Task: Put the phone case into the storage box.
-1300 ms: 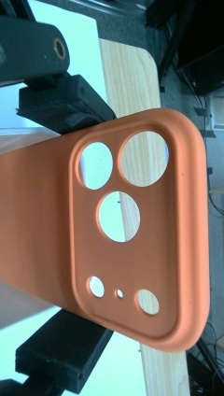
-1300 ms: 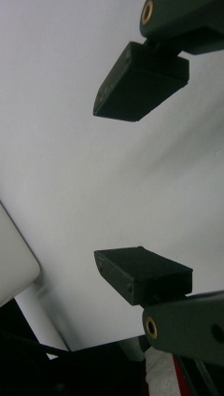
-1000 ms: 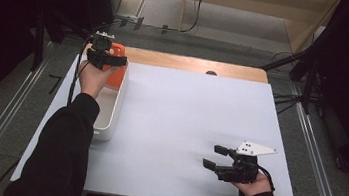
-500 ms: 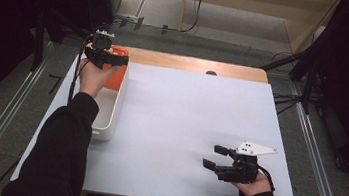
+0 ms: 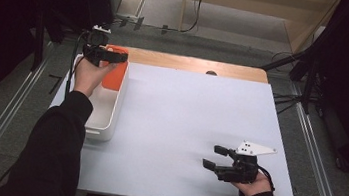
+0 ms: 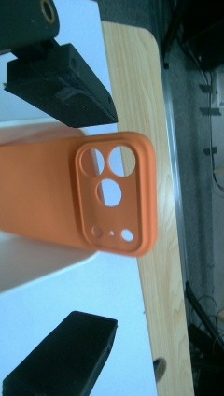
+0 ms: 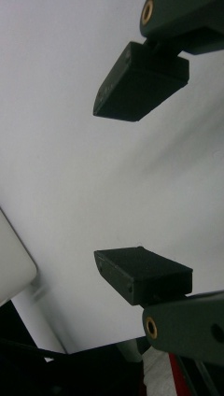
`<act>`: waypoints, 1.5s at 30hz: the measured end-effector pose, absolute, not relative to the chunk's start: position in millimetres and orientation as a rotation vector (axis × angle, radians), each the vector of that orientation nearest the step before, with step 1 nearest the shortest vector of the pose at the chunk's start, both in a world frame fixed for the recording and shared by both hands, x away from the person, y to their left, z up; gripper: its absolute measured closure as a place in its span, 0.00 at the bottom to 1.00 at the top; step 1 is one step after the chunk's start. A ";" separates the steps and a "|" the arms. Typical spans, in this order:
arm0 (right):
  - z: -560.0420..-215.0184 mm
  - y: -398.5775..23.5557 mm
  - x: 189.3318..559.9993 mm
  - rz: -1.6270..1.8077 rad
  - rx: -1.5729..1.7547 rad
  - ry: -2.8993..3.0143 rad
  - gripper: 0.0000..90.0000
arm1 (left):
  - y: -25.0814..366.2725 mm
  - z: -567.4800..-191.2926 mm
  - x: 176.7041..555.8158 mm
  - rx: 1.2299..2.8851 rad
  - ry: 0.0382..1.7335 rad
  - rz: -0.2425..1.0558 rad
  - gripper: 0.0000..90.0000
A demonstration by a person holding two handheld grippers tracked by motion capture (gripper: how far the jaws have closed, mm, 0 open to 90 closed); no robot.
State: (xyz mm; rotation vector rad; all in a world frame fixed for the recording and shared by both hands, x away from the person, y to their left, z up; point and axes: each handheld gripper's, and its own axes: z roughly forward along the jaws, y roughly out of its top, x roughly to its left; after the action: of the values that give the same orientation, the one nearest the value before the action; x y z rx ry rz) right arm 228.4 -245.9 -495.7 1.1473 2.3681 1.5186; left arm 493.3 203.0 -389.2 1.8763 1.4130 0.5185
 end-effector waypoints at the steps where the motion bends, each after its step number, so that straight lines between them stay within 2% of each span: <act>1: -495.6 -245.8 228.1 1.517 1.154 2.370 0.28 | 203.5 -387.7 492.2 1.874 1.409 0.496 0.04; 10: -495.7 -246.6 227.2 1.516 1.151 2.369 0.28 | 203.3 -380.7 485.4 1.908 1.369 0.377 0.04; 21: -495.9 -246.0 227.2 1.512 1.155 2.374 0.28 | 200.4 -367.8 471.1 1.930 1.220 0.242 0.04; 36: -496.4 -245.1 226.7 1.509 1.158 2.384 0.27 | 193.9 -360.8 451.1 2.064 1.071 0.169 0.06; 45: -496.0 -246.1 226.0 1.514 1.164 2.377 0.27 | 192.0 -358.4 438.8 2.067 0.994 0.105 0.06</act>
State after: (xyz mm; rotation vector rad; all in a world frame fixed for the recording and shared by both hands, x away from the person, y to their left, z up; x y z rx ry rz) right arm 226.0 -246.1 -496.0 1.1643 2.3765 1.5141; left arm 438.8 192.0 -358.4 2.0669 0.9939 0.1051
